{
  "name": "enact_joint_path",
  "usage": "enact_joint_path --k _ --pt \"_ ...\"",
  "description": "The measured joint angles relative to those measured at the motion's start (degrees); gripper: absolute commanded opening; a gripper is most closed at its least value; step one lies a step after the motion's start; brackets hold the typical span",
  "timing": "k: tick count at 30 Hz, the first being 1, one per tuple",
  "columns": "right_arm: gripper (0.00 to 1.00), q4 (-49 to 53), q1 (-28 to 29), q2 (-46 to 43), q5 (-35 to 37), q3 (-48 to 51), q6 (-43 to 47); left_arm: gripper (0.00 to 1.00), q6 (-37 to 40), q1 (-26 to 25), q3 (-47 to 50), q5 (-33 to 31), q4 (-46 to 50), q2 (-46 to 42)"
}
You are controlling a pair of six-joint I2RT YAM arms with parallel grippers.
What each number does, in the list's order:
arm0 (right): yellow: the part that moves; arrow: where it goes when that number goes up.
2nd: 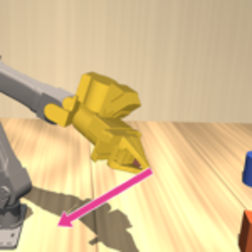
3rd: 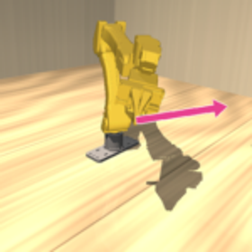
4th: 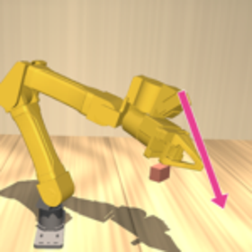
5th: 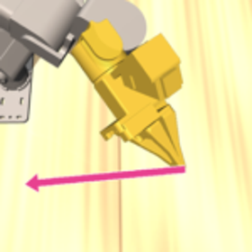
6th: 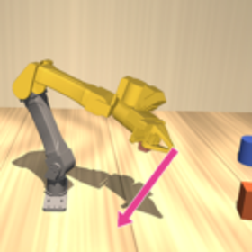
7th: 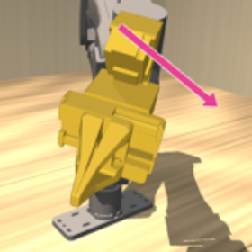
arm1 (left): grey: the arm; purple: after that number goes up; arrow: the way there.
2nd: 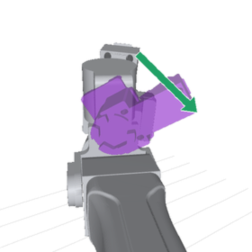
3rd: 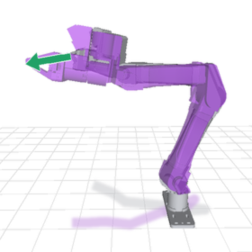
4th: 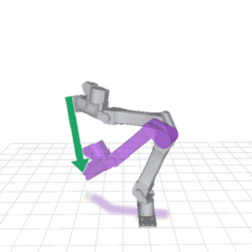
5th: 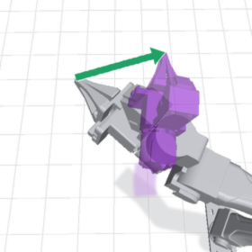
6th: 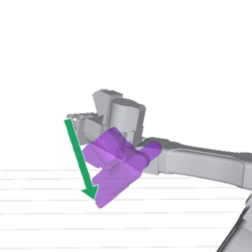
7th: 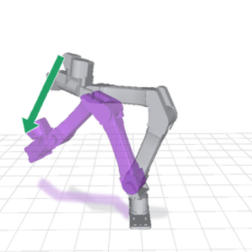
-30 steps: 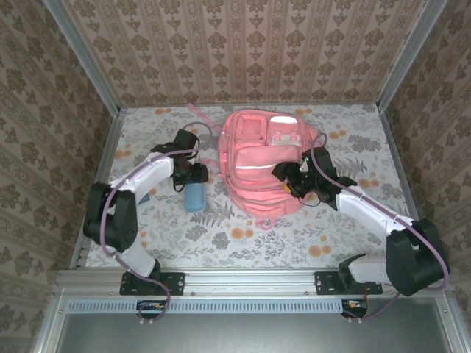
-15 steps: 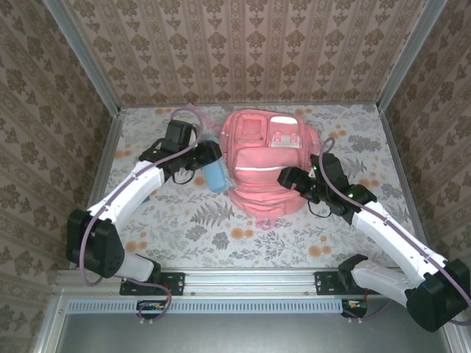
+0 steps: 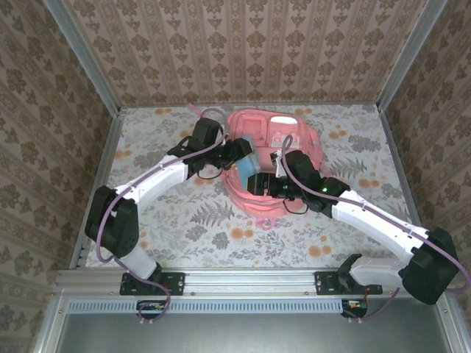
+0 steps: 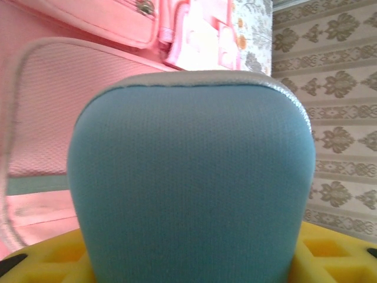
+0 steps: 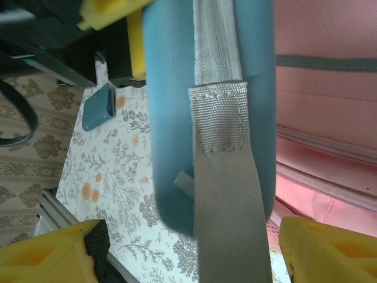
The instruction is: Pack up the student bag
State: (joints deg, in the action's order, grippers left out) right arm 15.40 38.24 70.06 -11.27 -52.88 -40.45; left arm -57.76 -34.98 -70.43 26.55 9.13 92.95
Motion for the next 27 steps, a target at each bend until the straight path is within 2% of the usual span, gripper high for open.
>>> enact_joint_path --k 6,7,9,11,14,21,27 --pt "0.47 -0.24 -0.13 1.92 0.76 -0.94 -0.17 0.60 -1.51 -0.48 -0.28 1.95 -2.14 0.11" --pt "0.42 -0.24 -0.22 2.01 0.81 -1.03 -0.20 0.63 -1.57 -0.44 -0.28 1.95 -2.34 0.13" --pt "0.33 -0.22 -0.57 2.01 1.20 -1.22 -0.17 0.78 -1.90 -0.26 -0.28 2.05 -2.43 0.13" --pt "0.32 0.02 -0.74 2.01 1.92 -1.51 -0.20 0.91 -1.64 -0.22 -0.39 2.14 -2.54 0.13" --pt "0.31 0.79 -2.29 1.66 3.23 -1.53 -0.20 0.99 1.05 0.07 -0.46 1.81 -1.40 -0.15" --pt "0.32 6.47 -12.50 -5.16 4.17 -1.18 -0.24 1.00 17.14 2.40 -0.87 -2.16 5.44 -4.26" --pt "0.32 12.52 -20.52 -11.85 4.17 -1.01 0.26 1.00 35.06 -1.25 -4.92 -5.97 13.90 -4.00"
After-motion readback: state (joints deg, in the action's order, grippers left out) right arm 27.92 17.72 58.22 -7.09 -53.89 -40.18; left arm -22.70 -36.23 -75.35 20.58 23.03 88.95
